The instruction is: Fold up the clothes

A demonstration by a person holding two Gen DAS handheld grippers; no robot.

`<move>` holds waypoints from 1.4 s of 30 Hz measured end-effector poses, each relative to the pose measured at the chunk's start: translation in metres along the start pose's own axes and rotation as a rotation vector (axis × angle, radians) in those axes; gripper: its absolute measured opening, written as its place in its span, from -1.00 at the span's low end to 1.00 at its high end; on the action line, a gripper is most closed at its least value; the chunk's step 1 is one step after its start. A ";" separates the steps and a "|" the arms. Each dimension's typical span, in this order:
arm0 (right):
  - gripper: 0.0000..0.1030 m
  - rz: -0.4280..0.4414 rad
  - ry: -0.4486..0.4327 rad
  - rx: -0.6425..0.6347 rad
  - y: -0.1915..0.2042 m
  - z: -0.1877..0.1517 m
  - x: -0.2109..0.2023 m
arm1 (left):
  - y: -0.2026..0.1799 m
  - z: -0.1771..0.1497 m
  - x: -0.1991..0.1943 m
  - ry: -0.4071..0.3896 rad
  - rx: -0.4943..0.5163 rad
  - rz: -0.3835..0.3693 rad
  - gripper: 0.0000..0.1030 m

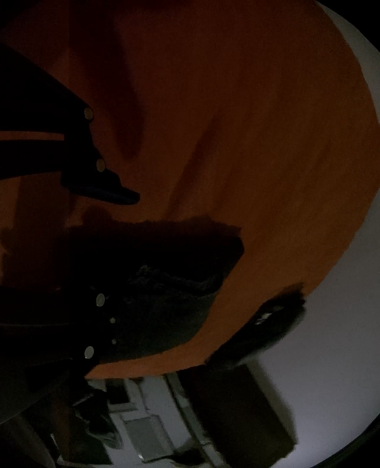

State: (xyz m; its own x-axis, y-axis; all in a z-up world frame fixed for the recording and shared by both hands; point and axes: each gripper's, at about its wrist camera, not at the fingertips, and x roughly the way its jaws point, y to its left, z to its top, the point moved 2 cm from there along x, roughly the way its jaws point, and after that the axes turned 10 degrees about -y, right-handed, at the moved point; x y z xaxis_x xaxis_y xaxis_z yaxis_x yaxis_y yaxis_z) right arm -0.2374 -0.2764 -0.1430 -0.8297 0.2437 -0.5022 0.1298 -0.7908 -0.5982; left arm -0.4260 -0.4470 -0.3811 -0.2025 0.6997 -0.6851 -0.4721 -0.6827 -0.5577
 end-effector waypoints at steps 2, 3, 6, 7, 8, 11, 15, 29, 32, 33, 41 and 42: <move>-0.54 0.051 -0.003 -0.046 -0.001 0.000 -0.014 | -0.011 0.008 0.014 0.036 0.007 -0.027 -0.19; -0.33 0.088 -0.016 -0.059 -0.004 -0.001 -0.026 | -0.017 0.012 0.022 0.058 0.003 -0.046 -0.17; 0.37 0.213 -0.097 -0.053 -0.022 -0.017 -0.076 | -0.035 0.028 0.058 0.125 0.024 -0.055 0.10; 0.42 0.254 -0.124 -0.051 -0.028 -0.023 -0.092 | -0.042 0.033 0.072 0.138 0.041 -0.030 0.11; 0.42 0.295 -0.151 -0.049 -0.034 -0.028 -0.109 | -0.047 0.036 0.081 0.143 0.044 -0.031 0.11; 0.42 0.251 -0.187 -0.088 -0.044 -0.056 -0.138 | -0.061 0.045 0.107 0.157 0.053 -0.034 0.11; 0.19 0.144 -0.116 -0.045 -0.068 -0.097 -0.135 | -0.078 0.052 0.119 0.090 0.050 -0.056 -0.27; -0.11 0.287 -0.026 0.167 -0.094 -0.121 -0.124 | -0.063 0.031 0.109 0.026 0.101 0.058 -0.67; -0.11 0.309 0.030 0.241 -0.128 -0.138 -0.113 | -0.067 0.012 0.051 -0.029 0.095 0.298 -0.63; -0.11 0.317 0.048 0.266 -0.139 -0.144 -0.109 | -0.072 0.001 0.028 -0.059 0.103 0.336 -0.37; -0.10 0.498 0.229 0.328 -0.216 -0.196 -0.124 | -0.140 -0.063 0.004 0.232 0.219 0.240 0.05; -0.05 0.550 0.232 0.250 -0.223 -0.200 -0.128 | -0.144 -0.062 0.006 0.268 0.264 0.245 0.05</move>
